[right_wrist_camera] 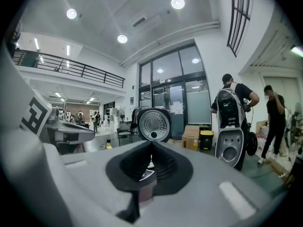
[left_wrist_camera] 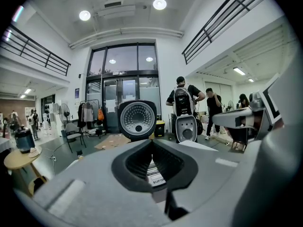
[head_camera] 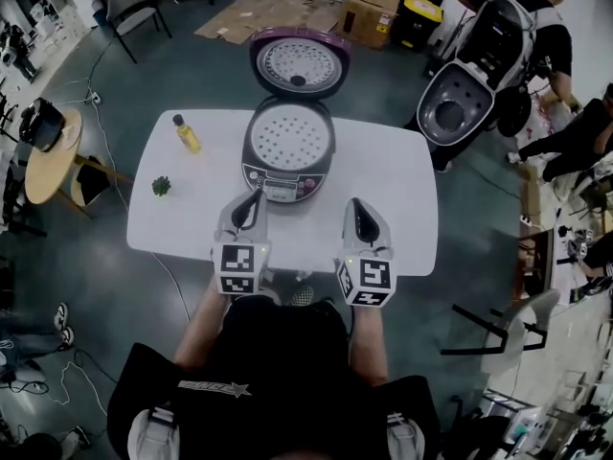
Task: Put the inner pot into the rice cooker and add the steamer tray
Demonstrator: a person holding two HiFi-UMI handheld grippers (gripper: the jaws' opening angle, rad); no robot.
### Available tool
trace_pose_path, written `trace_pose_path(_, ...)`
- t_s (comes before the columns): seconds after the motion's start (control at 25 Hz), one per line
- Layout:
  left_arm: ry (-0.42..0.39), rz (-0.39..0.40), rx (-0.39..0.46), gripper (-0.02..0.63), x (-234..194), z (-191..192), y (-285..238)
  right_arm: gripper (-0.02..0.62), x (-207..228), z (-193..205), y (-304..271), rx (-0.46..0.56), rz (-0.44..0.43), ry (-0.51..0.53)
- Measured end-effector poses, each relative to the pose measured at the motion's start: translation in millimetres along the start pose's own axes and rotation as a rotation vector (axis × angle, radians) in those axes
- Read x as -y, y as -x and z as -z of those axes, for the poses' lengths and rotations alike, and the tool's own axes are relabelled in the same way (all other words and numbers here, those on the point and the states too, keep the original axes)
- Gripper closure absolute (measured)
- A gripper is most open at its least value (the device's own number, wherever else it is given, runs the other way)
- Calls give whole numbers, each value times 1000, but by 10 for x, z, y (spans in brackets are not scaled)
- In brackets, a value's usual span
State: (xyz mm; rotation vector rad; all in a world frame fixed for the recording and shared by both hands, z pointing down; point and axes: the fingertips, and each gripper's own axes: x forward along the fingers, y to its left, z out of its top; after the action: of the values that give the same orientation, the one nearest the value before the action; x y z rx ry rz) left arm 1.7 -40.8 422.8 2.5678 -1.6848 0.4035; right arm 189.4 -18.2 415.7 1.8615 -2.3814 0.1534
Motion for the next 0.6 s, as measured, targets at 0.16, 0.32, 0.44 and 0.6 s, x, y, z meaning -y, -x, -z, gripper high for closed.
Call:
trace_pose_path(0.16, -1, 1, 4, 597, -4, -31, -7, 589, -3, -18, 0, 1, 1, 1)
trace_pose_path(0.32, -4, 2, 6, 597, -12, -41, -11, 589, -11, -19, -3, 1, 0, 3)
trace_pose_path(0.44, -4, 5, 6, 597, -4, -25, -20, 589, -4, 3, -6, -1, 0, 2)
trace_pose_path(0.6, -10, 6, 7, 597, 18, -19, -10, 589, 0, 7, 10, -1, 0, 3)
